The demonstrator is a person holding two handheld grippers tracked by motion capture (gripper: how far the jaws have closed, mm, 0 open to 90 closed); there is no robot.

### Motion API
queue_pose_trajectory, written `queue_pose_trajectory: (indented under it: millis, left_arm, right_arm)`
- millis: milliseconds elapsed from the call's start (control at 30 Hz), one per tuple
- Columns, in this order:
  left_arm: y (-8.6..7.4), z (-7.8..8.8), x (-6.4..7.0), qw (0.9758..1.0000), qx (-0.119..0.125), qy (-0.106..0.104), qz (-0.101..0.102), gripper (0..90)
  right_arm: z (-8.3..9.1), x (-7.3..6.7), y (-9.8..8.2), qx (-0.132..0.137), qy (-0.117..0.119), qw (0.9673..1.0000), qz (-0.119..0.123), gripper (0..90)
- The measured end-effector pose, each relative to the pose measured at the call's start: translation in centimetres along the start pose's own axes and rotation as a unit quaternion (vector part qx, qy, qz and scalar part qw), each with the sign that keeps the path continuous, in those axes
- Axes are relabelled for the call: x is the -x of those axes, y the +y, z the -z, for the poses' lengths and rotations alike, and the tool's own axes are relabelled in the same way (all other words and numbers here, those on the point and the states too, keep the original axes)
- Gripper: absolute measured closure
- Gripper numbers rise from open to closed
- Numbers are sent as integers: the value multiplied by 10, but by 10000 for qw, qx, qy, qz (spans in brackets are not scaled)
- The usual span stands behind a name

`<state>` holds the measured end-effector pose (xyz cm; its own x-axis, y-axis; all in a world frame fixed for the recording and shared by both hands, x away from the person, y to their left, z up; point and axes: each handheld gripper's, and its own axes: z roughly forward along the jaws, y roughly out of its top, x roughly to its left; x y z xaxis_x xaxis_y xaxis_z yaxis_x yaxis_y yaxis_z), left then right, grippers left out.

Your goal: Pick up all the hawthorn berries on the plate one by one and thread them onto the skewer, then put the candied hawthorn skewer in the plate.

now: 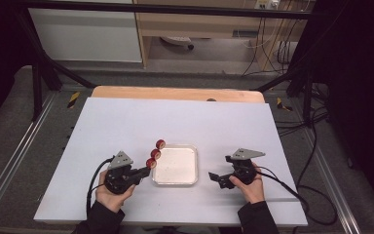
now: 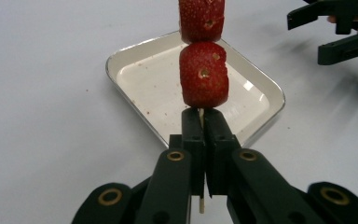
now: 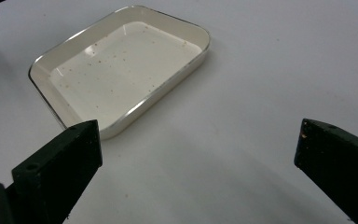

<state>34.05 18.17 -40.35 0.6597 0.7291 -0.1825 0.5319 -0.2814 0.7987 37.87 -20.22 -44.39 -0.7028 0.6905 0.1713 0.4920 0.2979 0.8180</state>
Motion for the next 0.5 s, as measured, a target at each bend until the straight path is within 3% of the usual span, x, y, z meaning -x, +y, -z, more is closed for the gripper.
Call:
queue_pose_trajectory:
  millis: [500]
  left_arm:
    - [28,-25,7,9995,-287,34,-162,878]
  right_arm:
    - [28,13,-22,36,-179,9998,-79,9]
